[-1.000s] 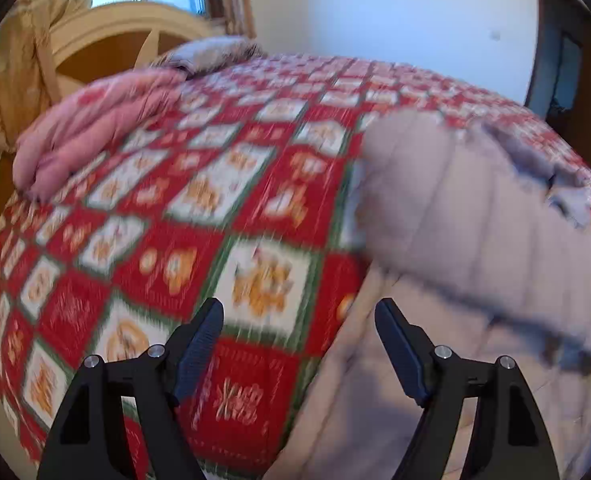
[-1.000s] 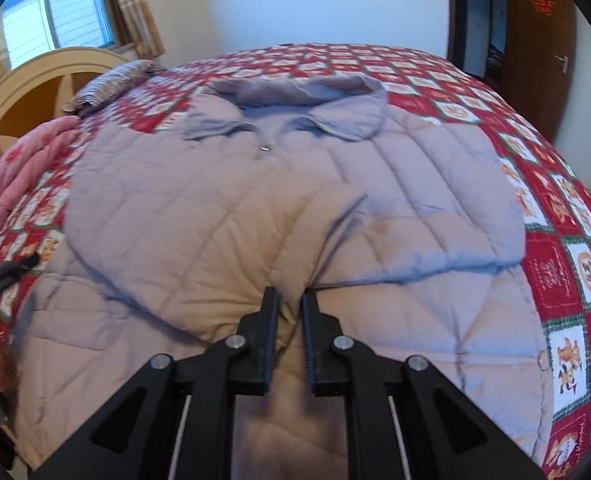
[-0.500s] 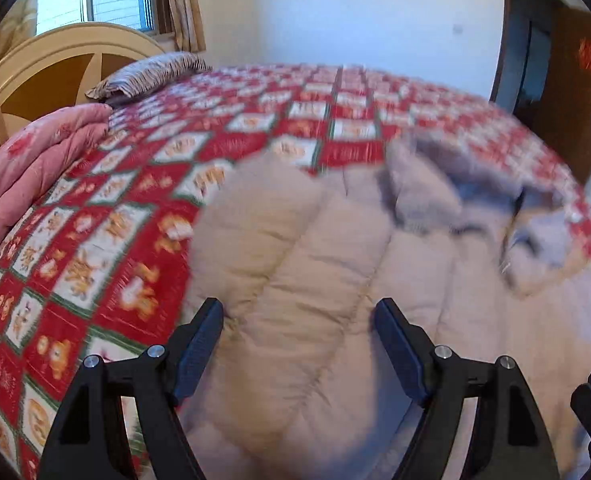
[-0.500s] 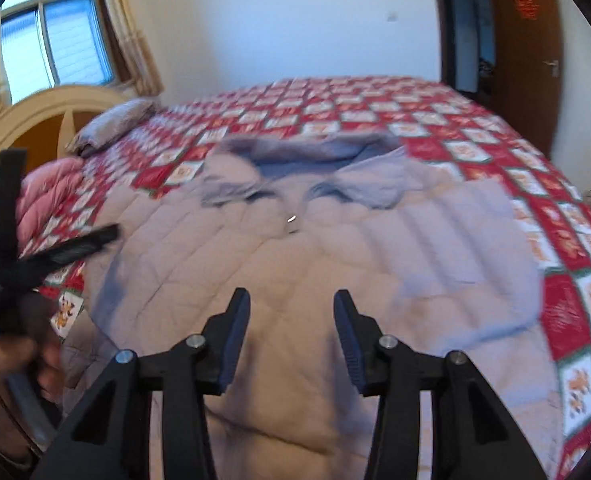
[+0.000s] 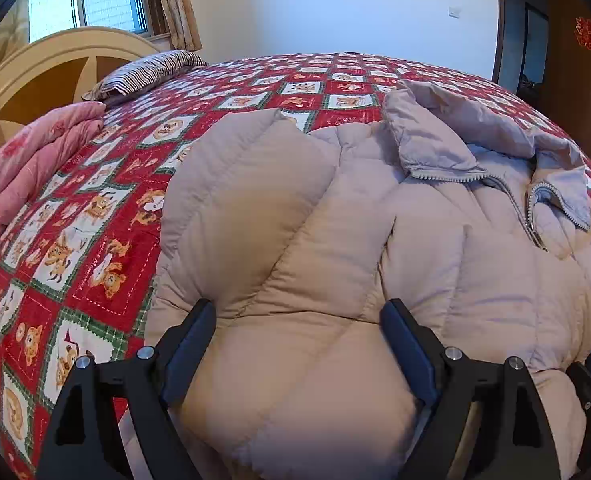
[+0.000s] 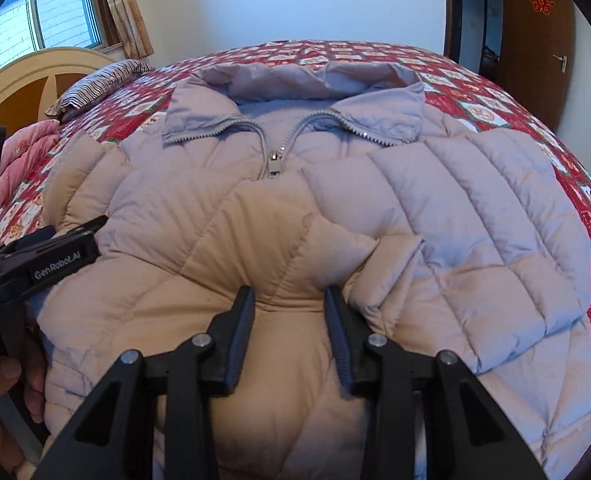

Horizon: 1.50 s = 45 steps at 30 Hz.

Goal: Fold large clothes

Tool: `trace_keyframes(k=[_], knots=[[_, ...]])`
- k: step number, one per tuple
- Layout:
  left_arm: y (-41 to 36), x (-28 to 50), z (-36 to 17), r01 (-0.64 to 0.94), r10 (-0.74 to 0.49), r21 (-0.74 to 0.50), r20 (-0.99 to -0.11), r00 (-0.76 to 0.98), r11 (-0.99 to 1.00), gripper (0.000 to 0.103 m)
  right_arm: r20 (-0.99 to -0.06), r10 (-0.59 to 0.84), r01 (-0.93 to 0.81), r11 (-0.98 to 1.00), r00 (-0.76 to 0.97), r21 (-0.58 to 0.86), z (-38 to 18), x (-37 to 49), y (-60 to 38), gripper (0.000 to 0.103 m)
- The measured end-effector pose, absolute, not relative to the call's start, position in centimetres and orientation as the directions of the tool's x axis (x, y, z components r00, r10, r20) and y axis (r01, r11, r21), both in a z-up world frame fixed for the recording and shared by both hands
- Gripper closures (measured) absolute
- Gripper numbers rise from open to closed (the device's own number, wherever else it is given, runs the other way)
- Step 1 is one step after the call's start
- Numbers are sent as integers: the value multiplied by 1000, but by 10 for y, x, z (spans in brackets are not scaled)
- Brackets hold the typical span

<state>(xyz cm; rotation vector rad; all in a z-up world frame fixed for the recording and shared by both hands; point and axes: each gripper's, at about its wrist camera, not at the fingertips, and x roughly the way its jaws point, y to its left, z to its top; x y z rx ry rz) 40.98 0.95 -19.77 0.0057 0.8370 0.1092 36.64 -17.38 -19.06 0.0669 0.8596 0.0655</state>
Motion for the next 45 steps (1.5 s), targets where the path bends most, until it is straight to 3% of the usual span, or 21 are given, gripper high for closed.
trace_keyframes(k=[5, 9, 11, 13, 15, 18, 24, 33, 45], knots=[[31, 397, -156, -61, 11, -45, -713, 701, 997, 17, -761, 97, -48, 995, 642, 86, -170, 362, -179, 66], [51, 415, -123, -99, 4, -100, -685, 729, 990, 17, -665, 76, -7, 994, 743, 106, -125, 352, -190, 66], [60, 435, -130, -151, 35, -103, -705, 709, 983, 17, -664, 83, -4, 993, 743, 119, -117, 362, -186, 66], [63, 454, -155, -190, 51, -96, -762, 645, 977, 17, -692, 95, -17, 993, 715, 118, -125, 377, -177, 75], [62, 461, -181, -212, 78, -64, -797, 598, 975, 17, -720, 96, -14, 993, 687, 119, -140, 389, -173, 77], [58, 455, -203, -200, 76, -59, -791, 607, 978, 16, -760, 106, -2, 991, 642, 136, -168, 399, -177, 79], [65, 450, -212, -222, 49, -112, -790, 611, 969, 10, -752, 75, -22, 996, 655, 81, -183, 395, -175, 82], [62, 455, -217, -222, 60, -91, -805, 590, 971, 3, -745, 32, -26, 999, 666, 20, -189, 398, -165, 82], [62, 456, -213, -209, 56, -81, -815, 577, 974, 2, -737, 30, -28, 999, 675, 15, -191, 397, -165, 82]])
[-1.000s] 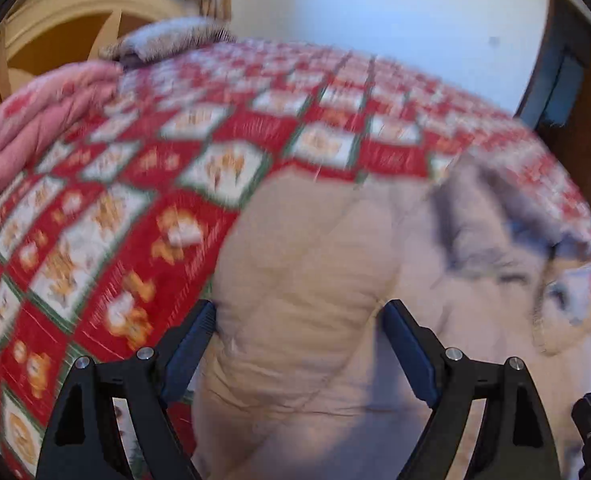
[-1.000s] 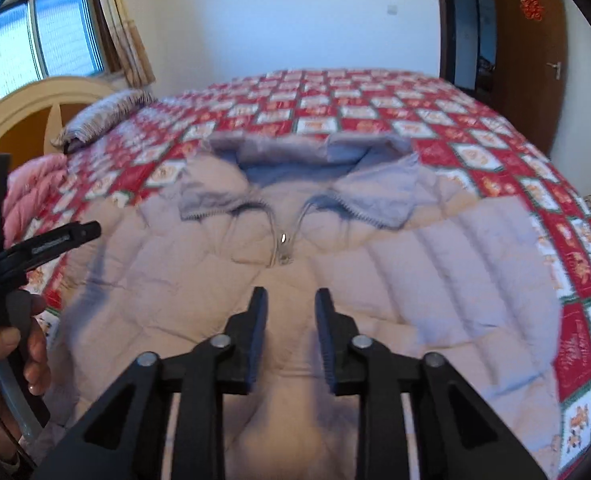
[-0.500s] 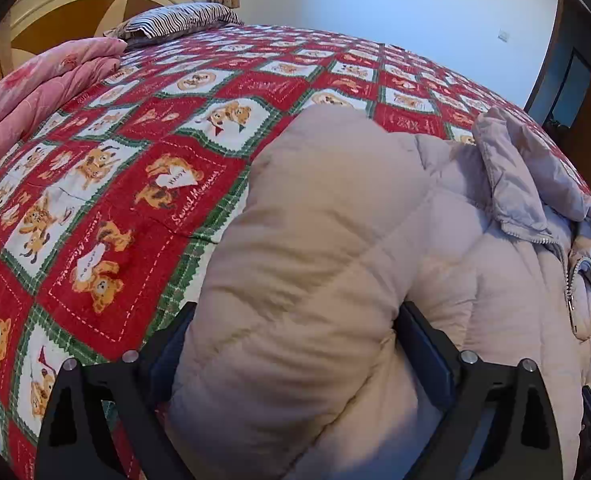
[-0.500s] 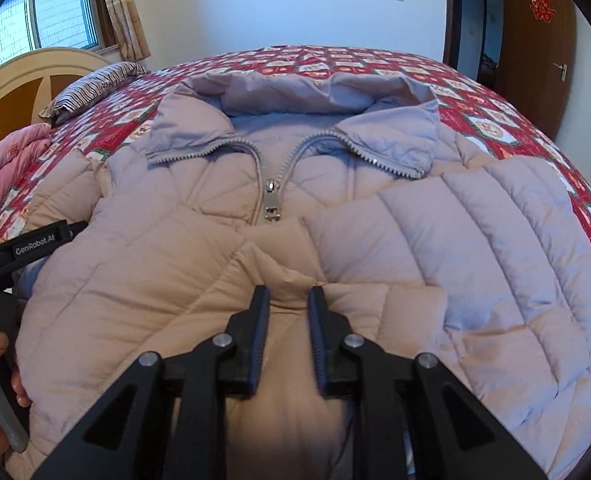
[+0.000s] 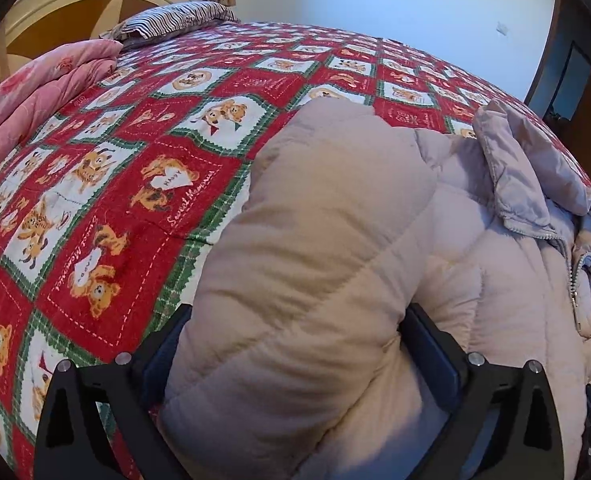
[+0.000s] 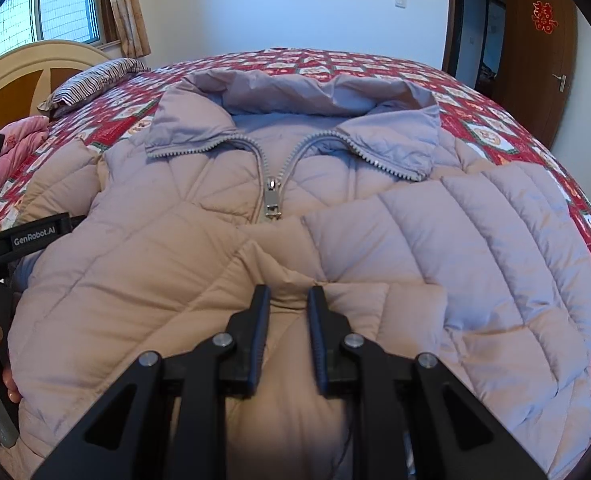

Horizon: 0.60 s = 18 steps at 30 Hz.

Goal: Fold large clothes

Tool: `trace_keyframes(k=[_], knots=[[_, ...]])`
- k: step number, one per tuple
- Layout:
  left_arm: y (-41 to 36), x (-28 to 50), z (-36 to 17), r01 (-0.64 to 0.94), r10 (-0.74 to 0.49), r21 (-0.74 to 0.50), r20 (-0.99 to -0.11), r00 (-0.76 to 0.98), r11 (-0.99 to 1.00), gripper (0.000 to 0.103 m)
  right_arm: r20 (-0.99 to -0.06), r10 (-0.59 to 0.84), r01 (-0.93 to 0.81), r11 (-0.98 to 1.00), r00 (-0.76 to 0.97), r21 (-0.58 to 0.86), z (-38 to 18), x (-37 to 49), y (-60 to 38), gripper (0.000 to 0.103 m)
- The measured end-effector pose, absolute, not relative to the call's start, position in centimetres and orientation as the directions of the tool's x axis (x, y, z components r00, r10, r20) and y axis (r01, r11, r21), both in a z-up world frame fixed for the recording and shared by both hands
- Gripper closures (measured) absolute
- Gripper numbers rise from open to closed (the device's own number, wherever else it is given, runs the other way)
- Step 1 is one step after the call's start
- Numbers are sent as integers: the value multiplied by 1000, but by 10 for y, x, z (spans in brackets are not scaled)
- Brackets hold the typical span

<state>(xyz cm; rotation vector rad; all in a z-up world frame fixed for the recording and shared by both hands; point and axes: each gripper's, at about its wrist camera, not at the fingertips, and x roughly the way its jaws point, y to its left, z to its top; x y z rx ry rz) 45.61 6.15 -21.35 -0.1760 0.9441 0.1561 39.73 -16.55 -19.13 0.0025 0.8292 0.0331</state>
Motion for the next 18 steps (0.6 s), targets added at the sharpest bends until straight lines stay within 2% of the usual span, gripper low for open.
trace_keyframes(k=[2, 4, 6, 7, 8, 10, 13, 18], knots=[[65, 453, -198, -211, 46, -89, -827, 560, 973, 2, -742, 44, -40, 999, 668, 24, -189, 398, -168, 82], [64, 448, -172, -182, 29, -100, -804, 593, 978, 2, -751, 86, -74, 996, 654, 49, -182, 397, -173, 79], [55, 451, -142, -118, -1, -99, -769, 639, 988, 2, -758, 147, -115, 989, 636, 95, -167, 397, -185, 62], [51, 456, -134, -99, -6, -93, -761, 649, 991, 2, -748, 146, -131, 988, 647, 80, -158, 398, -189, 47], [43, 463, -125, -78, -12, -83, -756, 654, 994, 2, -735, 124, -137, 990, 667, 43, -150, 399, -192, 39], [23, 486, -117, -24, -35, -67, -760, 649, 997, 2, -706, 64, -134, 990, 706, -44, -134, 408, -200, 38], [-12, 527, -122, 24, -5, 13, -780, 626, 1000, 2, -691, -8, -108, 986, 722, -123, -121, 447, -222, 25], [-50, 591, -148, 66, 53, 114, -803, 593, 991, 2, -703, -115, -57, 975, 702, -217, -119, 513, -250, 19]])
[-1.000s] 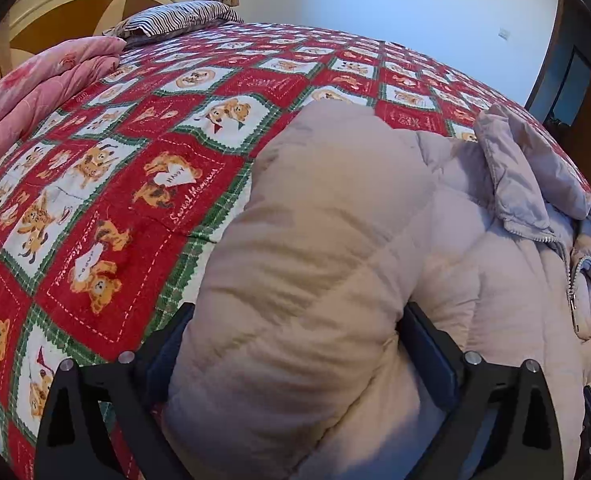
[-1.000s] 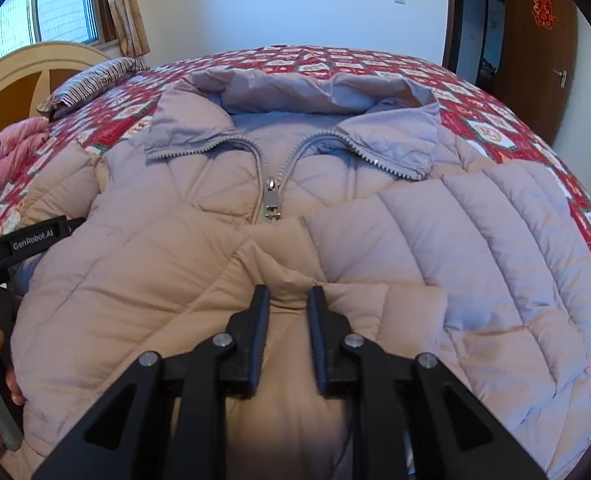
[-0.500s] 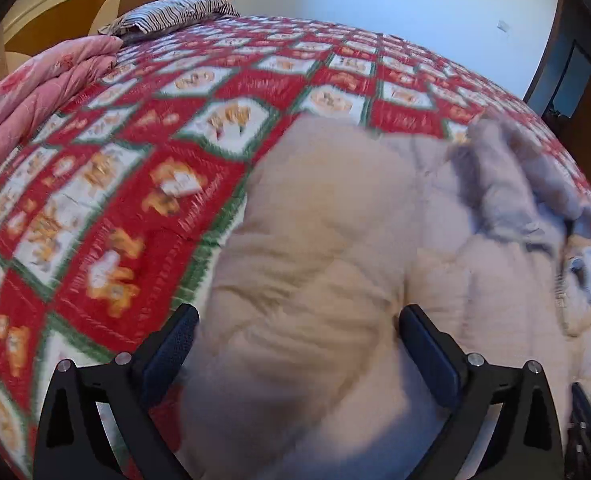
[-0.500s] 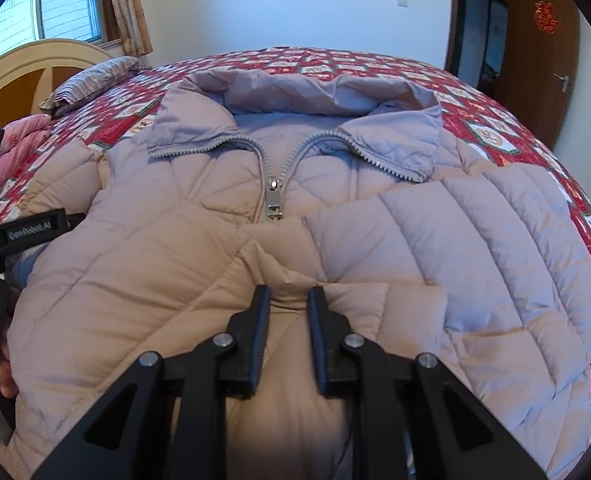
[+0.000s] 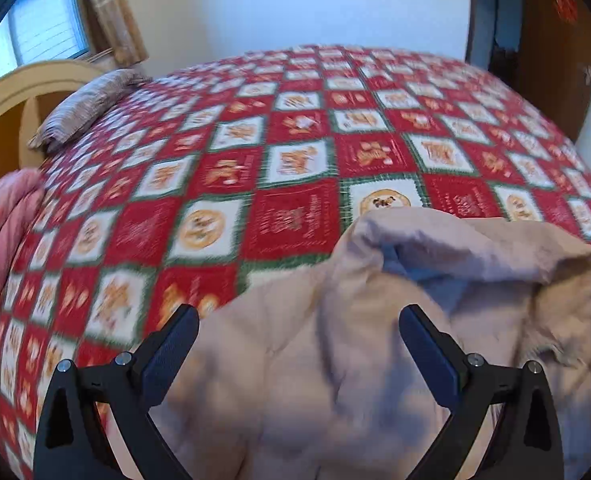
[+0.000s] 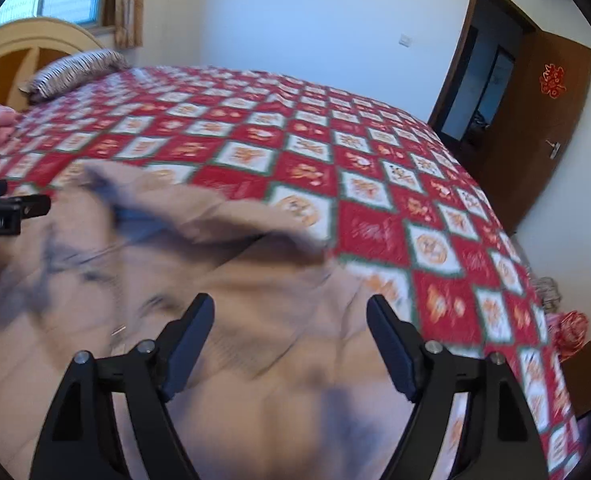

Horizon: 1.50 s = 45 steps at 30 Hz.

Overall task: Fold large clothes
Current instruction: 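Grasp the hem with the left tool while the right tool holds it, lifting toward the collar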

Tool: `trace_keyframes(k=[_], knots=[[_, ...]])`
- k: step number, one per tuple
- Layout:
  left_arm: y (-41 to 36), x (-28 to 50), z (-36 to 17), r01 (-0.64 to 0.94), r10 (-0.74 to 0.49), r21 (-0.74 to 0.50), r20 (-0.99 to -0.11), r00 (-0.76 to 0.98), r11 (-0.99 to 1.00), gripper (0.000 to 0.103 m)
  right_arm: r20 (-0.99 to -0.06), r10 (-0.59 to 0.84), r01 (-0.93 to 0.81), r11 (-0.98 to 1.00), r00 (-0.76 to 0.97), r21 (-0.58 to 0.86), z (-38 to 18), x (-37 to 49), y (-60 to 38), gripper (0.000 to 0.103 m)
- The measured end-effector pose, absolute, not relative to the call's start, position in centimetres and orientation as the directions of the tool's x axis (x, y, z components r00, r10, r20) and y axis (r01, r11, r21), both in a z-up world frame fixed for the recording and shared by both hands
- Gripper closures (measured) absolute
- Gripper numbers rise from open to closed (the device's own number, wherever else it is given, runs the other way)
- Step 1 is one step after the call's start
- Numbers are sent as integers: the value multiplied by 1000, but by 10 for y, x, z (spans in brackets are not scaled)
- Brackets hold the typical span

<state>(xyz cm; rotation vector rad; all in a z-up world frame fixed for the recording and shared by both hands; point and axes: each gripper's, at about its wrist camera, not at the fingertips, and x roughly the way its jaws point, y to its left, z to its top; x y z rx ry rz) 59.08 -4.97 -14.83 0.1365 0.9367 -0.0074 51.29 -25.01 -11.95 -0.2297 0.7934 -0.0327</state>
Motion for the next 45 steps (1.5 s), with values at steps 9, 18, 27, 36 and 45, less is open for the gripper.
trace_keyframes(k=[9, 18, 27, 36, 45], knots=[[-72, 625, -161, 184, -68, 47, -816, 573, 982, 92, -767, -96, -267, 904, 634, -334, -149, 581, -237, 90], [-51, 586, -153, 216, -128, 11, -775, 619, 976, 99, -749, 16, -295, 924, 662, -242, -144, 540, -259, 99], [-43, 572, -167, 180, -110, 3, -779, 618, 984, 98, -793, -27, -263, 936, 608, -234, -173, 546, -264, 100], [-26, 528, -96, 77, -86, -41, -615, 784, 996, 10, -775, -34, -247, 938, 631, -242, -168, 543, -271, 100], [-67, 598, -133, -34, 141, 163, -710, 690, 986, 8, -767, -22, -244, 942, 641, -231, -168, 541, -269, 100]])
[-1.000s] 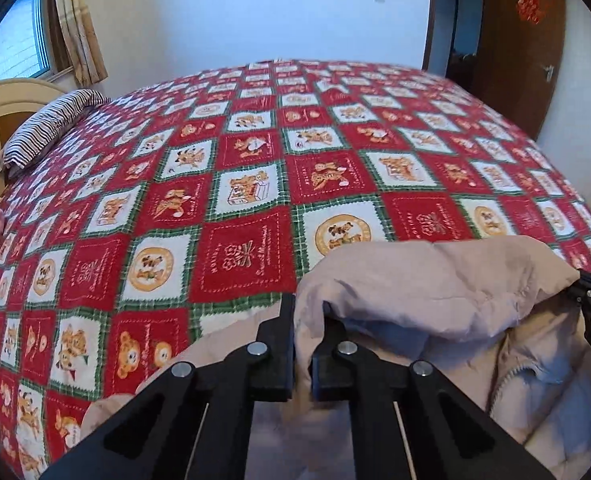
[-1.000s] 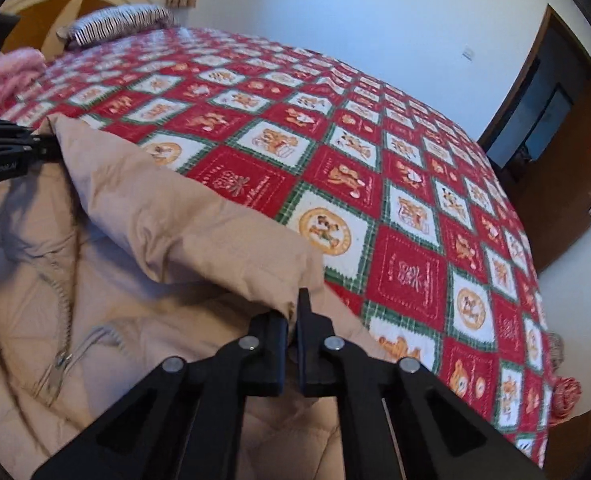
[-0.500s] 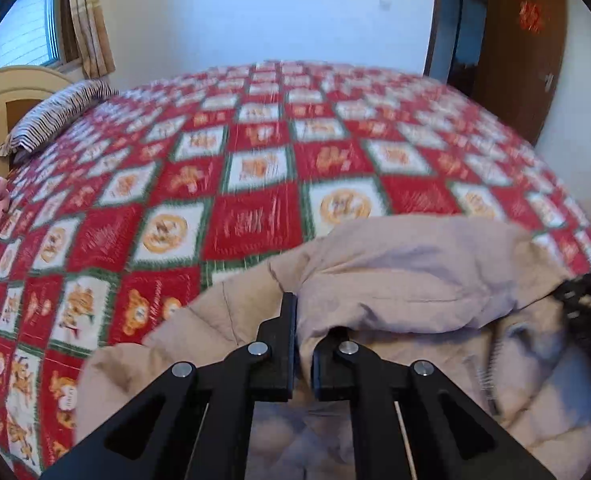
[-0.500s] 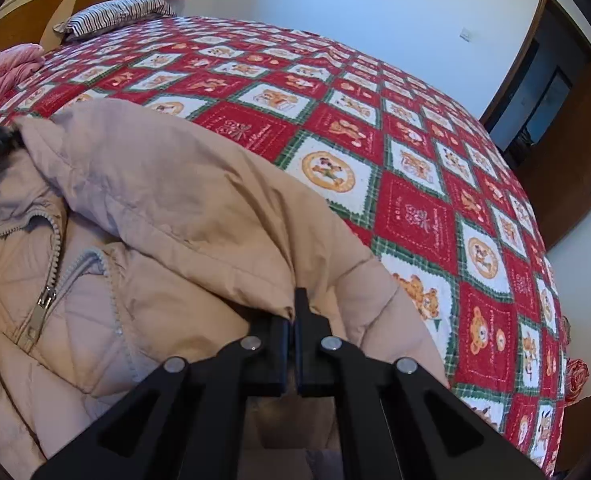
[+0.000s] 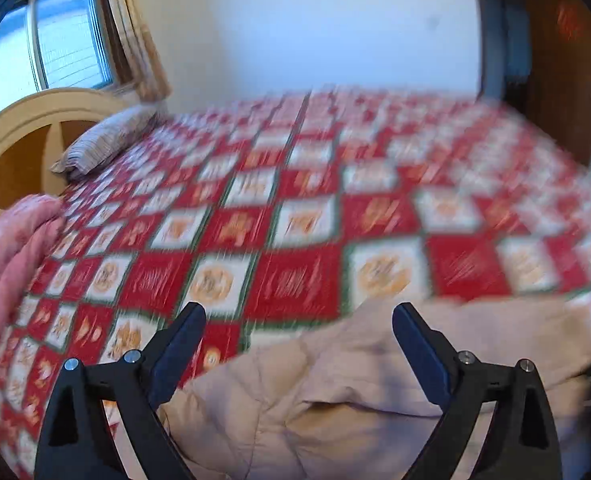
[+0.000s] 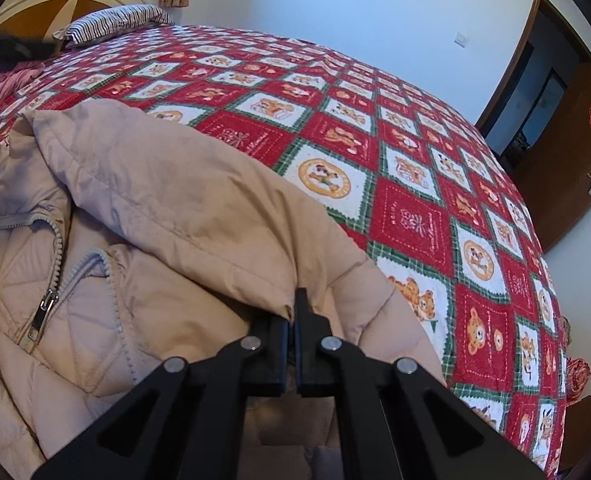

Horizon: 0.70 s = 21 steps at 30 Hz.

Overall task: Fold large clothes
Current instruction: 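Grasp the hem with the left tool while the right tool holds it, lifting toward the collar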

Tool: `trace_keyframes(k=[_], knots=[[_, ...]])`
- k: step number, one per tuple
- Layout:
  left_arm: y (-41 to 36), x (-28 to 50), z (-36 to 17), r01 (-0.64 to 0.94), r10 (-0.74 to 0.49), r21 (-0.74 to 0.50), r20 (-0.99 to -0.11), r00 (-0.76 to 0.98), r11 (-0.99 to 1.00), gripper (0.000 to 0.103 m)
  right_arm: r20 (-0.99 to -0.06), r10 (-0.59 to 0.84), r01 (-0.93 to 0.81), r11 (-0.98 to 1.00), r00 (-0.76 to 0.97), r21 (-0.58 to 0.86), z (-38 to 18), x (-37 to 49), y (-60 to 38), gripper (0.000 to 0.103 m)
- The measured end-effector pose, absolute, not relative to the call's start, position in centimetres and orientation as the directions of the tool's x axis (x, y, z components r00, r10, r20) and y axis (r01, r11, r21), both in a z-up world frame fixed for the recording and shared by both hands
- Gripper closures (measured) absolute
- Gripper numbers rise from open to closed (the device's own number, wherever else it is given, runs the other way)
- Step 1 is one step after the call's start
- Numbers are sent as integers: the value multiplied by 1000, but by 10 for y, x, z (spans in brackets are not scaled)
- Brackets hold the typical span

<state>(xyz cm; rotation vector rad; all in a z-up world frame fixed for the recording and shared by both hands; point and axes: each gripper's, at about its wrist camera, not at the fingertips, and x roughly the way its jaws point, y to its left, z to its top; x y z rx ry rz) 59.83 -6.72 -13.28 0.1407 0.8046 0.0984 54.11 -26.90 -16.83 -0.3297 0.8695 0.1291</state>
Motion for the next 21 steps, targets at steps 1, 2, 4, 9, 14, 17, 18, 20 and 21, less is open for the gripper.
trace_keyframes(k=[1, 2, 4, 9, 14, 17, 18, 20, 21], knots=[[-68, 602, -152, -23, 145, 172, -743, 654, 985, 8, -770, -18, -242, 944, 638, -223, -168, 541, -271, 100], [-69, 604, -169, -15, 167, 201, -767, 619, 979, 8, -771, -16, -242, 945, 636, -219, -167, 540, -272, 100], [-65, 600, -194, 11, 147, 190, -792, 593, 982, 8, -774, -12, -244, 946, 634, -215, -165, 538, -275, 100], [-60, 598, -194, 21, 117, 162, -795, 596, 987, 8, -782, 4, -279, 935, 624, -218, -150, 528, -276, 99], [-60, 596, -172, 4, 105, 138, -774, 624, 990, 8, -744, 73, -249, 960, 664, -128, -100, 518, -276, 72], [-58, 589, -131, -36, 38, 19, -707, 706, 999, 8, -721, 84, -185, 981, 688, -63, -86, 533, -268, 72], [-61, 589, -121, -27, 8, -16, -691, 723, 1000, 8, -721, 94, -156, 988, 687, -20, -86, 543, -266, 72], [-75, 595, -114, 2, -29, -40, -687, 727, 999, 8, -719, 91, -108, 994, 689, 22, -93, 561, -263, 72], [-83, 602, -119, 24, -52, -49, -709, 703, 999, 8, -721, 106, -81, 994, 685, 69, -99, 573, -262, 72]])
